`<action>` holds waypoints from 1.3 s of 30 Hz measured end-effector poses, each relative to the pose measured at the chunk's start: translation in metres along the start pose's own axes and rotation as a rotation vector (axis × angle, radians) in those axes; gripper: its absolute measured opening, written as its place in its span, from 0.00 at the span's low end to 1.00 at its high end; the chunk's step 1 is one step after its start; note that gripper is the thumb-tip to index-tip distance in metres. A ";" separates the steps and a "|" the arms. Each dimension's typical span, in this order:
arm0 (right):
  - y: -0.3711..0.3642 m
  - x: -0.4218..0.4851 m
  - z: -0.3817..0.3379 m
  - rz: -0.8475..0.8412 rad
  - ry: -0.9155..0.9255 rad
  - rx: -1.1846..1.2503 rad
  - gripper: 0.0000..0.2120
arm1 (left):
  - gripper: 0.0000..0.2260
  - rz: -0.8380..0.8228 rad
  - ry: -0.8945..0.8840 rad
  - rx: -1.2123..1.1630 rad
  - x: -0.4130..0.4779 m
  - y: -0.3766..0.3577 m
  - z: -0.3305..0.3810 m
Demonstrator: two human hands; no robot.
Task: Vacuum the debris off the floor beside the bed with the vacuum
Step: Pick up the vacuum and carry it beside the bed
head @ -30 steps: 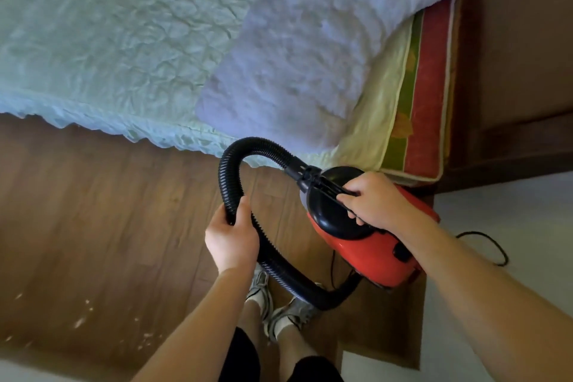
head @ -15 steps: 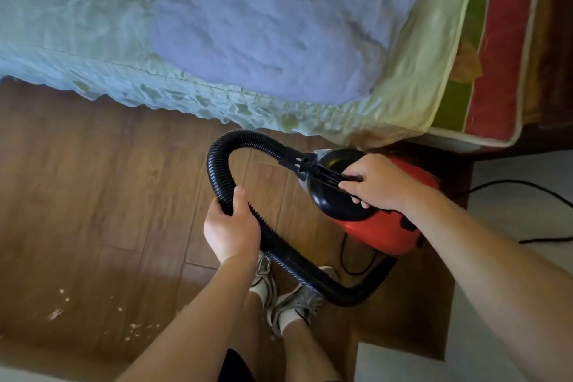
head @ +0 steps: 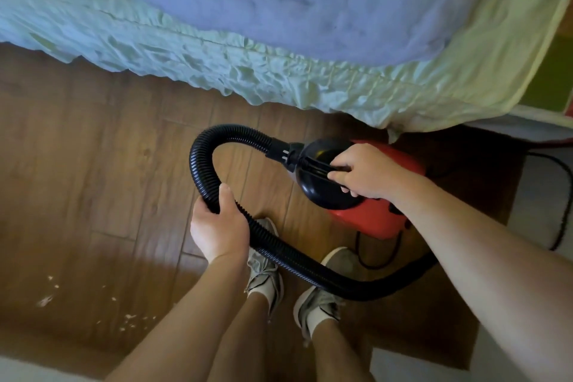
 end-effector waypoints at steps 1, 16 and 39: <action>-0.003 0.007 0.001 -0.002 0.011 -0.008 0.17 | 0.17 0.003 0.006 -0.006 0.005 -0.001 -0.004; -0.031 0.080 0.037 -0.004 0.050 -0.045 0.17 | 0.15 0.001 -0.011 -0.024 0.063 -0.036 -0.043; -0.030 0.059 0.084 0.098 0.060 0.045 0.08 | 0.11 -0.099 -0.082 -0.046 0.028 -0.073 -0.073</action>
Point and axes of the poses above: each hand's wrist, its own x-axis towards the middle knuckle, its own y-axis out of the back of the hand, z = x × y, the point moved 5 cm from there along x, towards the middle knuckle, and after that the axes turned 10 degrees about y, right-handed, at the moved point
